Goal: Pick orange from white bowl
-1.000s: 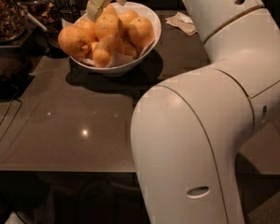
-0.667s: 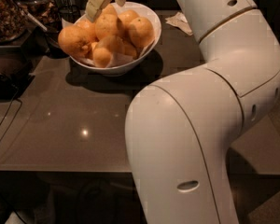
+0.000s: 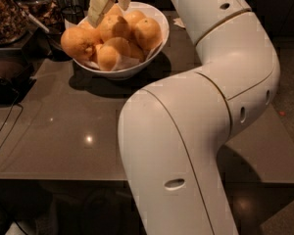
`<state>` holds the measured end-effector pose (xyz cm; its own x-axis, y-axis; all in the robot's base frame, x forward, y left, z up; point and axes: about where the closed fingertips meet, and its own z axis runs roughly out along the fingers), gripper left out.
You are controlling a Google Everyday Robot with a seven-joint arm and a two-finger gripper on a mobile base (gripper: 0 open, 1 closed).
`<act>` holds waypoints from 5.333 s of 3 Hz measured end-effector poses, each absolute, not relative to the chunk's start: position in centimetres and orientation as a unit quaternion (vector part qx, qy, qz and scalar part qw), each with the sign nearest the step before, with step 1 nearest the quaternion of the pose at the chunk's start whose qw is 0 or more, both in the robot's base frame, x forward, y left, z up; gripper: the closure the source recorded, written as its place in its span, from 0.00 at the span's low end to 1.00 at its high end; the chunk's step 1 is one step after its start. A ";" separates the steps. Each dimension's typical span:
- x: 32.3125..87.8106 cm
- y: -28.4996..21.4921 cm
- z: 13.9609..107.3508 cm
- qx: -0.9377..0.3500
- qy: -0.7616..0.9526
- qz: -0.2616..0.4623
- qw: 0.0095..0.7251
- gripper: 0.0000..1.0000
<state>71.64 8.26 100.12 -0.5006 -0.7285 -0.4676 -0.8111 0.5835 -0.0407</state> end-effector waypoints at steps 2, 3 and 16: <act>72.7 8.3 98.5 -0.440 0.869 0.080 0.211 0.31; 73.0 8.0 97.7 -0.436 0.873 0.077 0.205 0.31; 69.6 7.9 103.0 -0.489 0.808 0.168 0.282 1.00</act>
Offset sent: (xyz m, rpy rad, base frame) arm 0.0057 -0.0157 -0.0196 -0.0876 0.0717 -0.0342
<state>69.55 7.92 102.98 -0.3621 -0.6960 -0.6200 -0.8856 0.4644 -0.0041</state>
